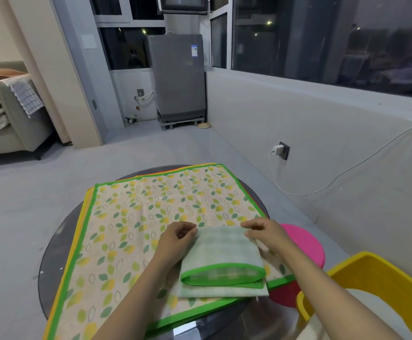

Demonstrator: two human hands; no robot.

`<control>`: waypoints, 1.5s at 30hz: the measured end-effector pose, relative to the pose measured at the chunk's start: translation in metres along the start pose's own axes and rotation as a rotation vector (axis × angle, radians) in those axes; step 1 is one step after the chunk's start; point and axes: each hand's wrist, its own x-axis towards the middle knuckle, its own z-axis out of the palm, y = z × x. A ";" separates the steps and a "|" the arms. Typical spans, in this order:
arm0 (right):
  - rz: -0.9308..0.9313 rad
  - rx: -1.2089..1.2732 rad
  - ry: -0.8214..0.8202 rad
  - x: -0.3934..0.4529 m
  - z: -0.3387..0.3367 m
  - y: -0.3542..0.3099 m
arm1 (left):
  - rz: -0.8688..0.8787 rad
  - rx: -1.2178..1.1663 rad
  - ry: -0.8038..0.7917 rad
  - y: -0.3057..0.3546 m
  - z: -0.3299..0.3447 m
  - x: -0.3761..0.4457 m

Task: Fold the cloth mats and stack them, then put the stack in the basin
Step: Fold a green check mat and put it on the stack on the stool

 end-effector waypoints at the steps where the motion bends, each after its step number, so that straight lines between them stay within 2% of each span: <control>1: -0.014 -0.025 -0.011 -0.001 0.000 0.000 | 0.015 0.025 -0.004 0.000 0.000 0.000; 8: -0.129 -0.224 -0.022 -0.004 0.004 0.003 | 0.112 0.186 -0.082 -0.004 -0.002 -0.001; 12: -0.214 -0.451 -0.034 -0.008 0.007 0.008 | 0.231 0.499 -0.137 -0.004 -0.002 -0.003; 14: -0.235 -0.583 -0.026 -0.011 0.009 0.005 | 0.238 0.695 -0.118 0.004 0.000 -0.004; 16: -0.221 -0.722 0.000 -0.012 0.011 0.000 | 0.262 0.788 -0.081 0.018 0.009 -0.006; 18: -0.222 -0.840 0.030 -0.012 0.016 -0.007 | 0.314 0.735 -0.101 0.030 0.024 -0.008; 20: -0.280 -0.882 0.059 -0.011 0.027 -0.013 | 0.305 0.664 -0.205 0.034 0.040 -0.010; 23: -0.291 -0.834 0.020 -0.013 0.049 -0.008 | 0.269 0.759 -0.277 0.026 0.056 -0.011; 25: -0.246 -0.908 -0.026 -0.016 0.060 0.003 | 0.271 0.824 -0.252 0.020 0.059 -0.013; 29: -0.169 -1.009 -0.011 -0.020 0.062 0.014 | 0.245 0.854 -0.215 0.012 0.059 -0.015; 36: -0.023 -1.028 0.056 -0.026 0.057 0.012 | -0.001 0.853 -0.125 0.003 0.045 -0.021; 41: 0.056 -1.014 0.121 -0.027 0.056 0.010 | -0.178 0.811 -0.003 0.006 0.044 -0.027; 45: 0.065 -0.925 0.239 -0.031 0.055 0.008 | -0.167 0.665 0.163 0.008 0.038 -0.028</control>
